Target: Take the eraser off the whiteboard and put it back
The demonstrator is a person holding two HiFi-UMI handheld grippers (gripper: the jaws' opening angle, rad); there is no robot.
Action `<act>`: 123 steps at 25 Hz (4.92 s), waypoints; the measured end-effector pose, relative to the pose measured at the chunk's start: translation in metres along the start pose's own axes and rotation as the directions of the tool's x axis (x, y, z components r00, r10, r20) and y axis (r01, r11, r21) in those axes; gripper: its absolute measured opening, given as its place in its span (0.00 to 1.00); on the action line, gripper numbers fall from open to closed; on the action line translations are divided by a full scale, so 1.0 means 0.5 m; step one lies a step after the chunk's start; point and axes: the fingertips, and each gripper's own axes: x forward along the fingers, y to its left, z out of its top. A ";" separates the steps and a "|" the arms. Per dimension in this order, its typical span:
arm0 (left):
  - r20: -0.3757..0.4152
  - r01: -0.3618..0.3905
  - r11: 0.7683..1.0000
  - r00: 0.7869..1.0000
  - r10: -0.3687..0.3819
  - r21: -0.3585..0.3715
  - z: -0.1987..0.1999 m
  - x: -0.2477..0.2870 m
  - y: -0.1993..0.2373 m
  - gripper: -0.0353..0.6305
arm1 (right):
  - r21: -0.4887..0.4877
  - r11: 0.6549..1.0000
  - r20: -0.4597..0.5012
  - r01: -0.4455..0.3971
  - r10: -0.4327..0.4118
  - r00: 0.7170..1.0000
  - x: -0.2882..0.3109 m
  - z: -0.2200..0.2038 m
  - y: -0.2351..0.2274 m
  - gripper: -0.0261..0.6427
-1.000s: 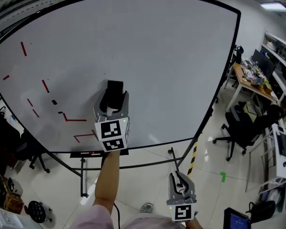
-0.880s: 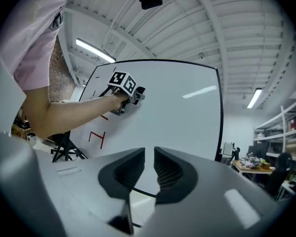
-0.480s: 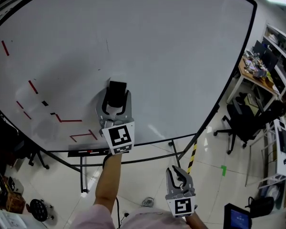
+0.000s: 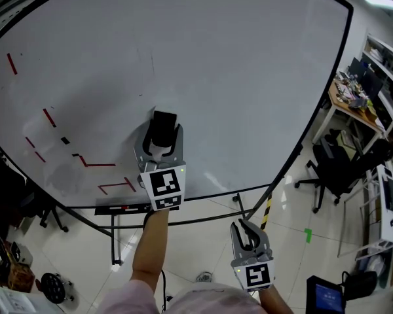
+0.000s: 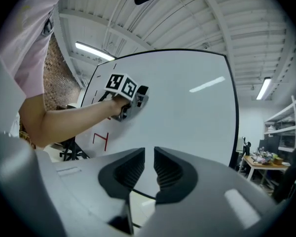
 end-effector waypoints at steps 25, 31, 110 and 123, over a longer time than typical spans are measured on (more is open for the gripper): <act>0.023 -0.016 0.943 1.000 0.009 0.331 -0.023 -0.050 -0.012 0.47 | -0.602 0.684 -0.111 -0.413 0.440 0.891 0.442 0.409 0.162 0.04; -0.126 0.004 0.985 0.992 0.018 0.171 -0.165 -0.258 -0.030 0.47 | -0.627 0.694 -0.053 -0.355 0.416 0.908 0.435 0.410 0.160 0.04; -0.140 0.039 0.968 0.987 -0.076 -0.250 0.347 -1.520 -0.403 0.37 | 0.189 0.976 0.345 -0.109 0.038 0.938 -1.052 0.129 0.310 0.50; -0.126 0.090 0.973 0.985 -0.118 -0.211 0.396 -1.486 -0.533 0.32 | 0.010 0.997 0.313 0.073 -0.073 0.947 -1.157 0.140 0.339 0.48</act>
